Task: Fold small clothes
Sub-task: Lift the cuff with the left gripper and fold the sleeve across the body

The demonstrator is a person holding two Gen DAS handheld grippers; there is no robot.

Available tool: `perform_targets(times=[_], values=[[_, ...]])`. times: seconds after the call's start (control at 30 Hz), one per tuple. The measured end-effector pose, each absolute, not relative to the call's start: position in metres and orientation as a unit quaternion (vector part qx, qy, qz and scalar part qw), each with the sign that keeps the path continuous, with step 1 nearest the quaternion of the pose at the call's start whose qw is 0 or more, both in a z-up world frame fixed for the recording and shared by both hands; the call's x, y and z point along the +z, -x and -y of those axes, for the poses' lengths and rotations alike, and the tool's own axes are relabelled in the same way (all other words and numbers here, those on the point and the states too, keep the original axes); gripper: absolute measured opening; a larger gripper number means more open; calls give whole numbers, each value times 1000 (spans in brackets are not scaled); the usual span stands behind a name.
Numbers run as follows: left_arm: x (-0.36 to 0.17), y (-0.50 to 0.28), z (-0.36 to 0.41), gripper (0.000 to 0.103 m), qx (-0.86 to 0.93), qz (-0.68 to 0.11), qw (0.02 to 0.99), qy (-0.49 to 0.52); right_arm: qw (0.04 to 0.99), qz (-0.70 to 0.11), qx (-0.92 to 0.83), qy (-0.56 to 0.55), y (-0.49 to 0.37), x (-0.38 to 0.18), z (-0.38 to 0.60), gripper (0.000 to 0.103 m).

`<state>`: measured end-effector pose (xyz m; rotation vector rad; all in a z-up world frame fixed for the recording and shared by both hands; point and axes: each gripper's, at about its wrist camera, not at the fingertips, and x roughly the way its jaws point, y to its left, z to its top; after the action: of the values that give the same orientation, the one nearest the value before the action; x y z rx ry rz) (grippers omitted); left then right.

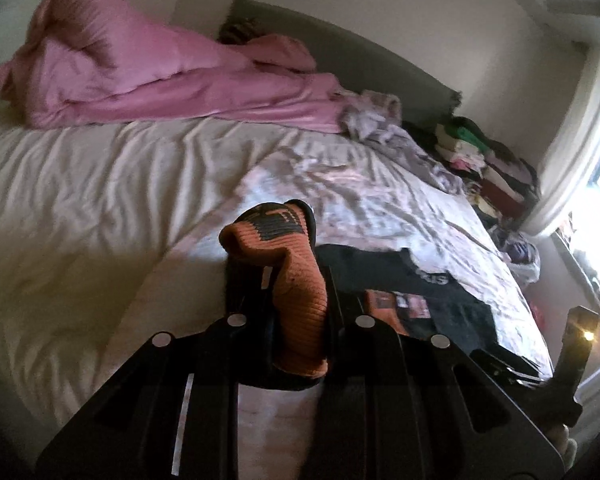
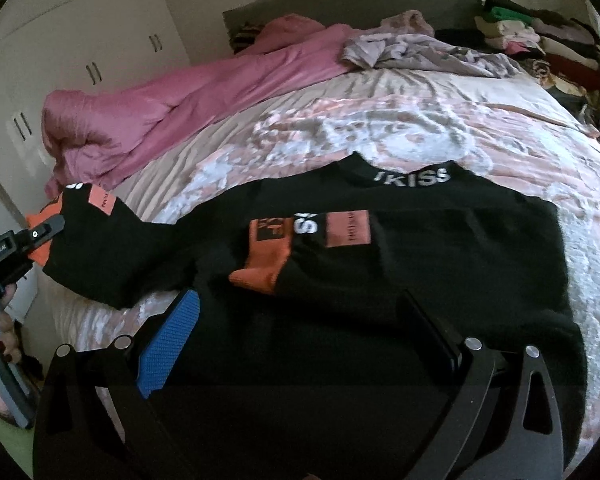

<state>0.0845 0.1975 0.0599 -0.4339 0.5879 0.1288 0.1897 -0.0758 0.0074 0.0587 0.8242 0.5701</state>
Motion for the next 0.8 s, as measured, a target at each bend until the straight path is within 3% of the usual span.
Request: perform_targets(times=[0.8], values=[[65,-162,-61,10,-44,-335,930,142,904,-363,221,-47,-180,18,178,98]])
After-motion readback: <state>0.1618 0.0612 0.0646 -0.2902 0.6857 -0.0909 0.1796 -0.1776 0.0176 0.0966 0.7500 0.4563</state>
